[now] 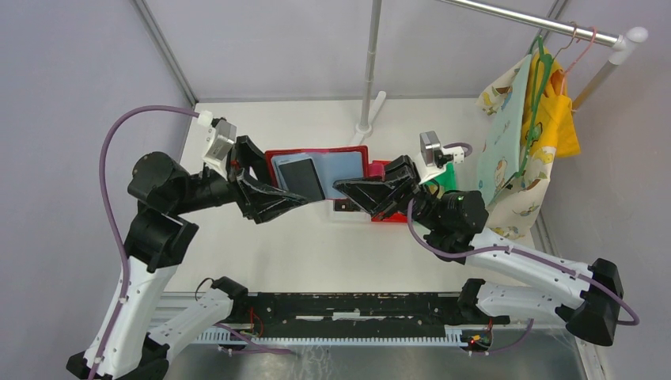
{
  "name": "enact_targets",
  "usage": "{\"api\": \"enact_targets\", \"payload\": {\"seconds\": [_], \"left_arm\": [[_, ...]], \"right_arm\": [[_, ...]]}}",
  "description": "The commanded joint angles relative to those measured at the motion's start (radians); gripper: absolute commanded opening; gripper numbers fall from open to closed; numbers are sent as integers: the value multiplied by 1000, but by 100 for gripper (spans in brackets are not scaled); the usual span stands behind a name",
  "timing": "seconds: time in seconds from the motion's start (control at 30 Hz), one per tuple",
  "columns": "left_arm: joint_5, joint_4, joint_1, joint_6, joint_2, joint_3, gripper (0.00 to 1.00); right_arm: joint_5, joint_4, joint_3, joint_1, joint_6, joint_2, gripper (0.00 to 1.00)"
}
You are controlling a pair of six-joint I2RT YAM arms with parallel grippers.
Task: Take the credit cards out of the card holder
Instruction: Remove the credit card from the card holder.
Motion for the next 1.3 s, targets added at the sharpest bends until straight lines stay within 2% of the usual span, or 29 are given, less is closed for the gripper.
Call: {"api": "enact_targets", "payload": {"seconds": [0.0, 0.13, 0.3, 0.4, 0.47, 0.6, 0.7, 0.8, 0.9, 1.0, 1.17, 1.27], "left_arm": [[28, 82, -5, -69, 22, 37, 59], [45, 113, -4, -84, 28, 41, 38], [70, 146, -6, -117, 32, 50, 17], [50, 100, -5, -85, 37, 66, 9], [31, 44, -5, -35, 45, 87, 7], [-49, -120, -5, 120, 72, 137, 2], [-74, -238, -4, 241, 96, 160, 2], [-88, -374, -4, 373, 127, 185, 2], [-98, -506, -5, 521, 151, 207, 2], [-119, -585, -4, 594, 157, 196, 3], [-113, -718, -4, 709, 191, 218, 3], [-59, -814, -4, 792, 216, 250, 3]], "right_arm": [[-7, 94, 11, 15, 17, -8, 0], [-8, 94, 5, 16, 14, -23, 0], [14, 92, -19, 16, 33, -30, 0], [60, 33, -27, 16, 33, -45, 10], [109, -21, -34, 15, 11, -71, 19], [169, -131, -33, 13, -80, -136, 48], [157, -285, 18, 9, -193, -166, 63], [156, -432, 89, 7, -294, -190, 73], [190, -628, 201, 4, -405, -190, 80], [176, -748, 292, 3, -465, -161, 87], [41, -894, 409, 4, -502, -43, 89], [16, -962, 439, 3, -534, 8, 91]]}}
